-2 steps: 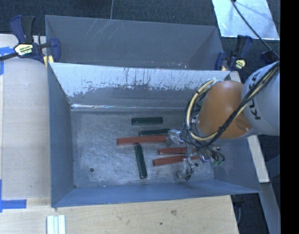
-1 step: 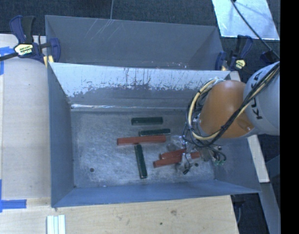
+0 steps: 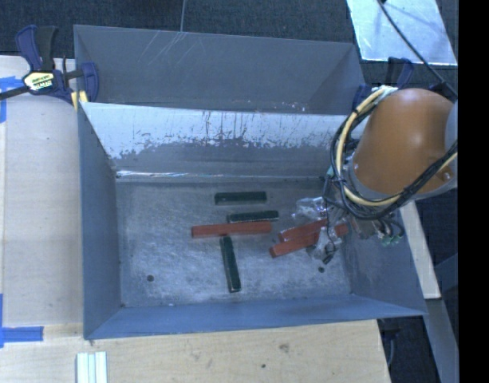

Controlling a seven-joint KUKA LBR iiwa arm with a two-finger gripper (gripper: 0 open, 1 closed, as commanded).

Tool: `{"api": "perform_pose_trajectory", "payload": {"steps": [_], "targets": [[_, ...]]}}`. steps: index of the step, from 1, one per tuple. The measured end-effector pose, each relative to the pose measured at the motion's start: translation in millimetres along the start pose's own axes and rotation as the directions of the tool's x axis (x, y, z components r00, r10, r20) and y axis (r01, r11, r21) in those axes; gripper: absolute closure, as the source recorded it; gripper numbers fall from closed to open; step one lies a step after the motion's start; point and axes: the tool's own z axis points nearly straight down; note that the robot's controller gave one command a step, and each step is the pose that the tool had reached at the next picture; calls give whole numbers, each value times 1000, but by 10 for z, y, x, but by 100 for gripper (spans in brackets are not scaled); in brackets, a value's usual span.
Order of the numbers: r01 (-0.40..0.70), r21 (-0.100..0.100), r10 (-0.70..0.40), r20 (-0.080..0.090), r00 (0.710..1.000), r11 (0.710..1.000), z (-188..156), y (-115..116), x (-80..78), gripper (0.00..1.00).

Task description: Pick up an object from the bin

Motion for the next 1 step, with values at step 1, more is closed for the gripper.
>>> {"api": "perform_pose_trajectory", "payload": {"steps": [1], "targets": [[43, 1, -43, 1, 999, 999, -1218, -90, -62, 100]]}}
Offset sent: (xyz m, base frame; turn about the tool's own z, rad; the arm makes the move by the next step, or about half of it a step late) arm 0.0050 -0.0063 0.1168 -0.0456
